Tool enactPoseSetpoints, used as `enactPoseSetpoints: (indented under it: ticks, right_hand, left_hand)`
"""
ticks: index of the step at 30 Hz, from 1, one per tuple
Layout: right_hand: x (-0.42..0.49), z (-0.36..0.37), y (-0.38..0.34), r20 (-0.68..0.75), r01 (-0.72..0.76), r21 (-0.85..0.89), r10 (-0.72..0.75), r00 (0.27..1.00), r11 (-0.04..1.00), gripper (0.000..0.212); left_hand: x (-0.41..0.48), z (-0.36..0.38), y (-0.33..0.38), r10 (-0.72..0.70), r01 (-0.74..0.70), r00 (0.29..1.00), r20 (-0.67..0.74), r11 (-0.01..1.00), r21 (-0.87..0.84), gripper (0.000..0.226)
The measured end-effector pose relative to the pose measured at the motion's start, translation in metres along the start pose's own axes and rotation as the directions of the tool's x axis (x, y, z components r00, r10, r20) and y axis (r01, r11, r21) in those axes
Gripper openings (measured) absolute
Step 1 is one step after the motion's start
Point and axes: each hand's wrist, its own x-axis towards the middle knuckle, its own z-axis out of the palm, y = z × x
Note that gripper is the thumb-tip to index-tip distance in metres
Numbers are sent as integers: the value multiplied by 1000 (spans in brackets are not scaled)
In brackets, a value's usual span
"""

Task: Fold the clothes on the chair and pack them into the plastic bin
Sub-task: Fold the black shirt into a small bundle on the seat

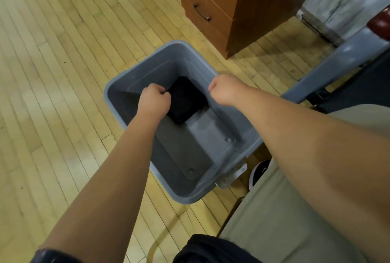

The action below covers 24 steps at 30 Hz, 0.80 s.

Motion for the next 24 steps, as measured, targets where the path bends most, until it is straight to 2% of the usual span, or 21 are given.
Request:
enactPoseSetpoints:
  ticks: [5, 8, 13, 15, 20, 24]
  right_hand:
    - [-6, -3, 1, 32, -8, -50, 9, 999, 999, 45]
    - [-10, -7, 2, 36, 14, -55, -12, 999, 998, 42]
    - [-24, -21, 13, -6, 24, 45, -24, 1000, 999, 35]
    - [-33, -29, 18, -47, 14, 101, -9, 999, 995, 33]
    - [-67, -52, 40, -192, -13, 191, 50, 980, 982, 29]
    - [-104, -90, 66, -391, 0, 196, 78, 917, 981, 21]
  left_hand:
    - [-22, 15, 9, 46, -37, 984, 170, 998, -52, 13]
    - [-30, 16, 21, 70, -49, 976, 209, 993, -104, 13]
    - [-41, 7, 48, 116, -78, 961, 252, 985, -157, 9]
    - [-48, 2, 65, 124, -82, 962, 241, 981, -178, 20]
    - [-76, -6, 123, 265, -216, 939, 217, 950, -225, 20]
    - [-104, -7, 175, 341, -286, 911, 233, 928, -240, 19]
